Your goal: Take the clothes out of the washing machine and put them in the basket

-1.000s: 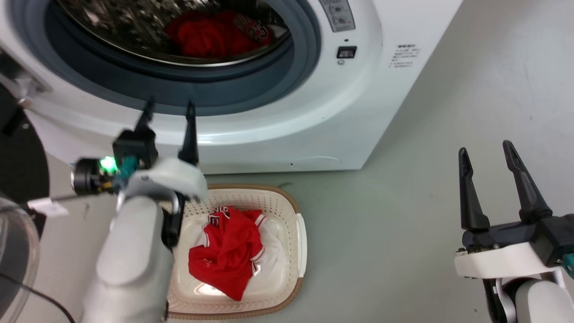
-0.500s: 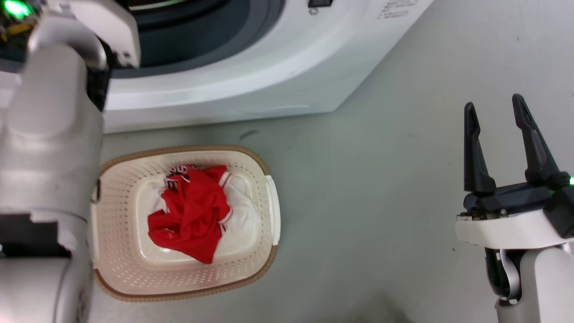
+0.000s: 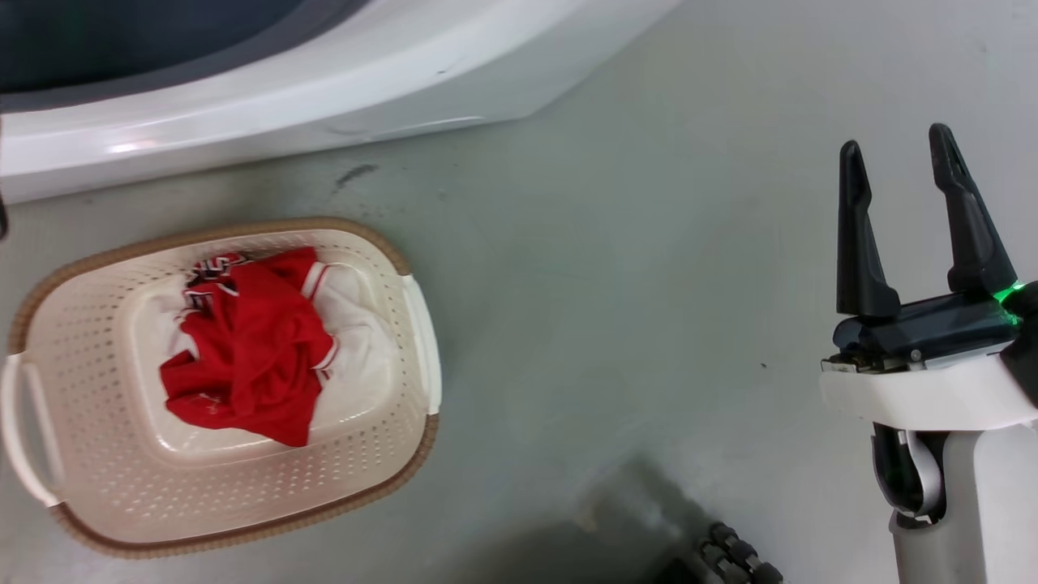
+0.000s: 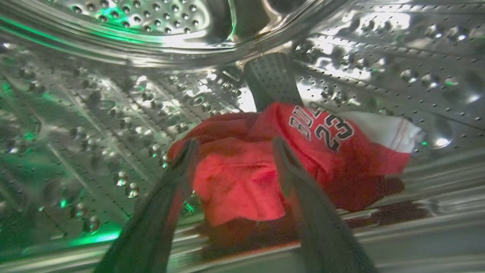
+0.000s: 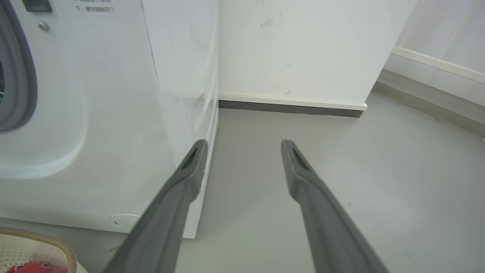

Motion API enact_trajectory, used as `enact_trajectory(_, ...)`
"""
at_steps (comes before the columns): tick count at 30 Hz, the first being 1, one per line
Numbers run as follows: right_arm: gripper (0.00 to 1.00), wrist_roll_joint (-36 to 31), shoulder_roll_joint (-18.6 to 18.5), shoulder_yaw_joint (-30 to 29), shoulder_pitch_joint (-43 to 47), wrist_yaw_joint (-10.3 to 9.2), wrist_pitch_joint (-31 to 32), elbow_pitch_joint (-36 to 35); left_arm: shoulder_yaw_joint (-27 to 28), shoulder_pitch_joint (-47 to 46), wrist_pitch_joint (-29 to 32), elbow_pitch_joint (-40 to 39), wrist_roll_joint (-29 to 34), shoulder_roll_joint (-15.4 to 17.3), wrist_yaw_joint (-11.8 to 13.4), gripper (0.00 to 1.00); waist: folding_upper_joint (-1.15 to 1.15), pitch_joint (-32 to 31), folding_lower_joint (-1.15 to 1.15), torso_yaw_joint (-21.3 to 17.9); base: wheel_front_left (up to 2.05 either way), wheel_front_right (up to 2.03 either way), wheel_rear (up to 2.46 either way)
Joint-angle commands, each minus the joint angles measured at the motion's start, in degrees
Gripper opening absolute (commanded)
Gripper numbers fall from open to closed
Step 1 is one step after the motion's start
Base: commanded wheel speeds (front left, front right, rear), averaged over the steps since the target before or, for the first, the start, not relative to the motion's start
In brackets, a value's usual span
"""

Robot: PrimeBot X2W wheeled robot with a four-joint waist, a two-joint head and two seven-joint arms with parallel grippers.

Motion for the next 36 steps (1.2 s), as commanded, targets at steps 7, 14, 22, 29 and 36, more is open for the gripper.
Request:
enact_trajectory(7,1.0,1.9,0.1,0.4,-1.3,-0.04,-0.1,-1.3,-1.7,-6.5,7.7,2.1,-0.2,2.8,-0.5,1.0,0.0,4.4,-0.01,-3.4,0.0,0.0,0.0)
enact_trajectory(14,1.0,3.0,0.1,0.1,-2.0,-0.04,-0.1,-1.9,-2.5,-7.9,10.3,2.9,-0.5,3.6,0.0,1.0,0.0,7.0,-0.01,-4.0,0.0,0.0,0.0)
enact_trajectory(22,1.0,2.9,0.1,-0.2,-2.5,-0.04,-0.1,-2.2,-3.3,-5.9,8.7,3.8,-0.8,4.2,0.6,1.0,0.0,8.2,-0.01,-4.2,0.0,0.0,0.0)
enact_trajectory(29,1.0,2.4,0.1,0.1,-1.9,-0.04,-0.1,-1.6,-4.5,-6.2,5.6,3.2,-0.5,4.8,0.8,0.0,0.0,7.4,-0.01,-4.0,0.0,0.0,0.0)
enact_trajectory(36,1.0,2.1,0.1,0.5,-1.7,-0.04,-0.1,-1.3,-5.4,-6.4,1.8,2.8,-0.6,4.5,1.1,0.0,0.0,5.7,-0.01,-3.7,0.0,0.0,0.0)
